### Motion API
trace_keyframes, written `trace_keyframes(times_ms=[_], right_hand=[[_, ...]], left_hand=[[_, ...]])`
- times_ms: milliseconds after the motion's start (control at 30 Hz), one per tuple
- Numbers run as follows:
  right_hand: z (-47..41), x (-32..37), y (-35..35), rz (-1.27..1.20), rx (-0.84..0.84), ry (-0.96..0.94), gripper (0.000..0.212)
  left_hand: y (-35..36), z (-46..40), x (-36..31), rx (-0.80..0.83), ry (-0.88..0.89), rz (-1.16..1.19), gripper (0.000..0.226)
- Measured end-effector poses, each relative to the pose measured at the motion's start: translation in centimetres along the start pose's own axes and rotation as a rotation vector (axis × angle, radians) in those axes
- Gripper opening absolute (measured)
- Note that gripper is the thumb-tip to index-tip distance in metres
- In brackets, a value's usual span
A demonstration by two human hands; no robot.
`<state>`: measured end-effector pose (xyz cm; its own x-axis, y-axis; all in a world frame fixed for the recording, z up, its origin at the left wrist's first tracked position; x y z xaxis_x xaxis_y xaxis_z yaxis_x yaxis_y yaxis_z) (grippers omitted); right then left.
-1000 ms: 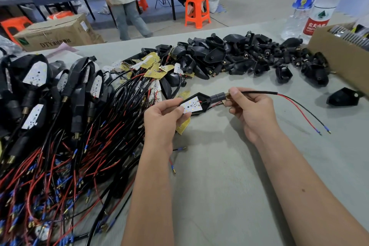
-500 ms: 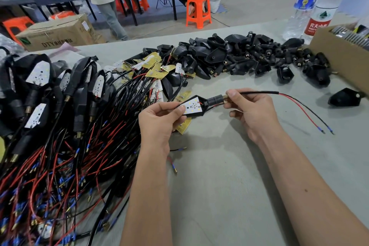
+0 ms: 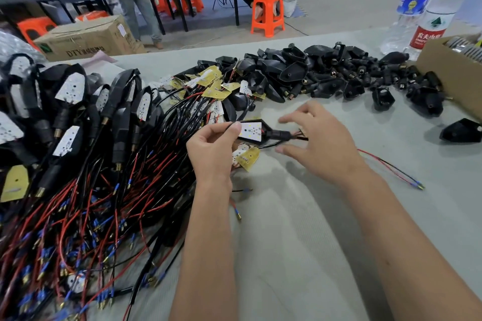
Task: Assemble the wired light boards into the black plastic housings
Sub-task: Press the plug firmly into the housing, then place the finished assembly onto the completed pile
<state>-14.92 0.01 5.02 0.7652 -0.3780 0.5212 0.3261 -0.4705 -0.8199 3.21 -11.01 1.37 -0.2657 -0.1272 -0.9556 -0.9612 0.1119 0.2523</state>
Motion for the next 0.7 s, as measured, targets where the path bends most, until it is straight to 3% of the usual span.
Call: trace_keyframes(times_ms=[100,167,300,367,433,533,700], right_hand=[[-0.3,0.9,0.8,0.049,0.126,0.008,0.023],[-0.7,2.1,0.5,-0.062,0.127,0.019,0.018],[-2.5,6.5,0.4,-0.495,0.113,0.118,0.023],[-3.3,9.9,1.9,-0.752,0.157,0.185,0.027],[-3.8,13.9,3.9,-0.929,0.235,0.238,0.029],[-4.2,20.4,6.0,-0.799,0.214,0.157,0.041],[-4.4,29.9,8.3,-0.313,-0.054,-0.064,0.066]], left_hand=[[-0.1,-0.1,-0.7,-0.033,0.004,0.078,0.011],[0.2,0.4,-1.0,-0.022,-0.048,0.124,0.023],[0.3,2.2,-1.7,0.287,-0.287,0.025,0.054],[-1.2,3.0,-3.2,0.471,-0.341,0.036,0.043],[-4.3,3.0,-5.5,0.52,-0.295,0.047,0.025],[-11.0,1.1,-9.0,0.342,-0.121,-0.254,0.016],[-21.4,-1.5,-14.5,-0.239,0.132,-1.134,0.013]])
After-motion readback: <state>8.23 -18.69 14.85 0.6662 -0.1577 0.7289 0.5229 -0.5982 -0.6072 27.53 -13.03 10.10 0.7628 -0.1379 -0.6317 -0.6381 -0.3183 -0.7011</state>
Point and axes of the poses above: each hand's wrist, its own z-axis away from the middle knuckle, its own y-axis out of the palm, x = y × z, the point moved 7 cm from there along -z, towards the middle knuckle, and after that the axes turned 14 degrees about y, right-handed, at the moved point
